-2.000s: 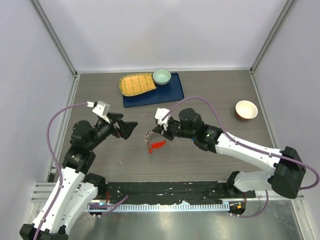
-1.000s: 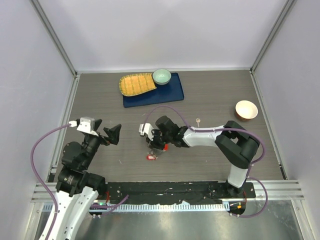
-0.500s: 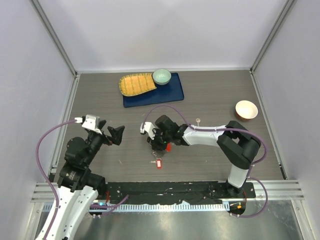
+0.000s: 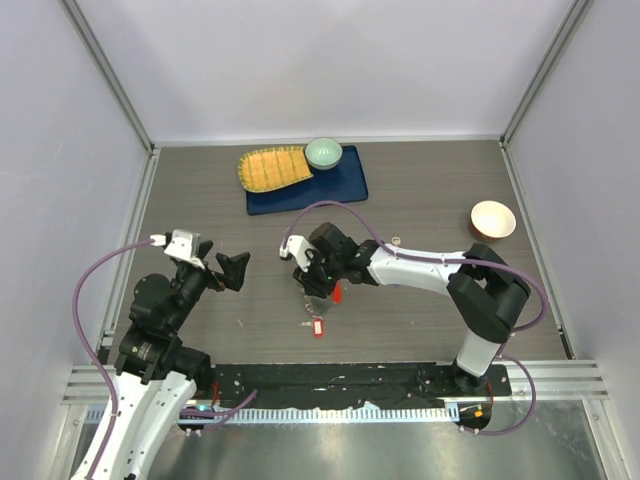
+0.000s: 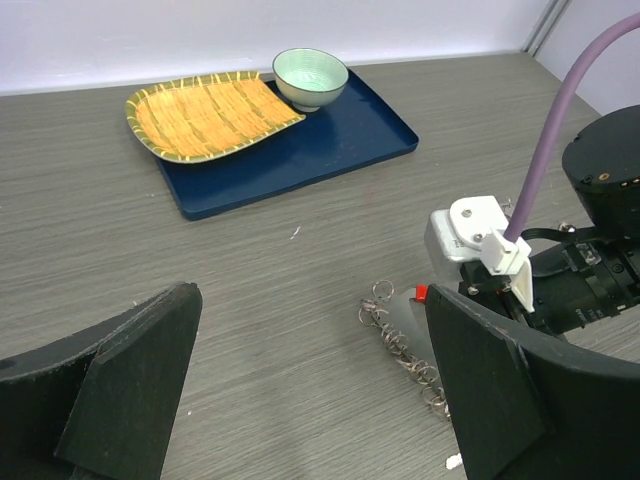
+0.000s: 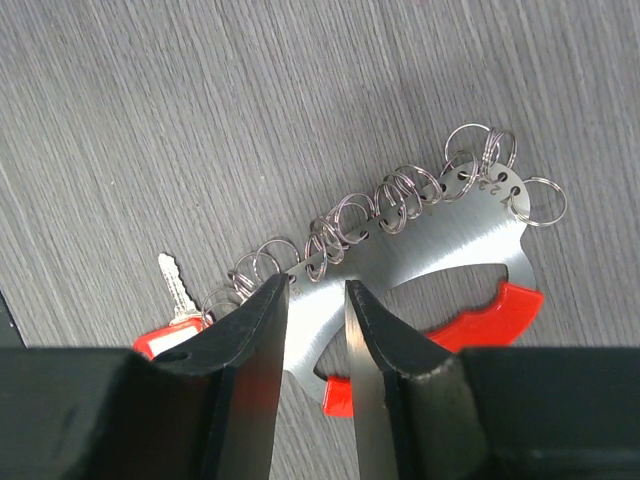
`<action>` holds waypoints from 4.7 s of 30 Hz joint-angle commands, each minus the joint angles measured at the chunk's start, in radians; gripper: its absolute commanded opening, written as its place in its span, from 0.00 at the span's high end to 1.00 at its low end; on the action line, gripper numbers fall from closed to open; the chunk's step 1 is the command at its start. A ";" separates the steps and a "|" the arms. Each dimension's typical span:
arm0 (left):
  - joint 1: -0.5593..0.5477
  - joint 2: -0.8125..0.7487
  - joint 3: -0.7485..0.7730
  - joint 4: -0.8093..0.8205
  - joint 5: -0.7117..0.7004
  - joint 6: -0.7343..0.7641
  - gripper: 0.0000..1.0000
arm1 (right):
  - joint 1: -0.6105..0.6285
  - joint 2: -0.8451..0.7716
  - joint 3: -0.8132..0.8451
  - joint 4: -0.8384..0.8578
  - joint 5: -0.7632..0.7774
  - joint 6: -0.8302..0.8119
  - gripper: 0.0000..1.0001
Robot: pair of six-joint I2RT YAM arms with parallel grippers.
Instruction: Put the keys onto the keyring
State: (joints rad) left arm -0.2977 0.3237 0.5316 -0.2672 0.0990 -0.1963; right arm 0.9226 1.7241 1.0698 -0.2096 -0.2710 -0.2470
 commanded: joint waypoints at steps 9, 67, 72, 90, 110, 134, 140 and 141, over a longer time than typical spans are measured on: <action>0.005 0.002 0.019 0.014 0.027 0.020 0.00 | -0.002 0.083 0.071 -0.017 -0.007 0.021 0.65; -0.133 0.701 0.341 0.247 0.505 0.132 0.03 | -0.016 -0.633 -0.275 0.303 0.150 0.032 0.99; -0.185 0.804 0.344 0.318 0.496 0.056 0.12 | -0.016 -0.666 -0.344 0.392 0.193 0.048 0.99; -0.429 0.692 -0.277 0.939 0.139 -0.206 0.19 | -0.016 -0.578 -0.557 0.638 0.092 0.123 0.99; -0.515 0.577 -0.345 0.886 0.151 -0.091 0.29 | -0.016 -0.584 -0.630 0.627 -0.004 0.126 0.99; -0.515 0.687 -0.328 1.001 0.350 0.126 0.52 | -0.016 -0.617 -0.554 0.441 -0.134 0.057 0.99; -0.515 0.755 -0.291 1.011 0.424 0.143 0.55 | -0.016 -0.609 -0.542 0.426 -0.152 0.052 0.99; -0.515 0.771 -0.285 1.011 0.429 0.146 0.55 | -0.016 -0.610 -0.542 0.426 -0.155 0.052 0.99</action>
State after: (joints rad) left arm -0.8101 1.0534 0.1967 0.6872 0.4511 -0.0898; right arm 0.9077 1.1320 0.4789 0.1913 -0.3954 -0.1822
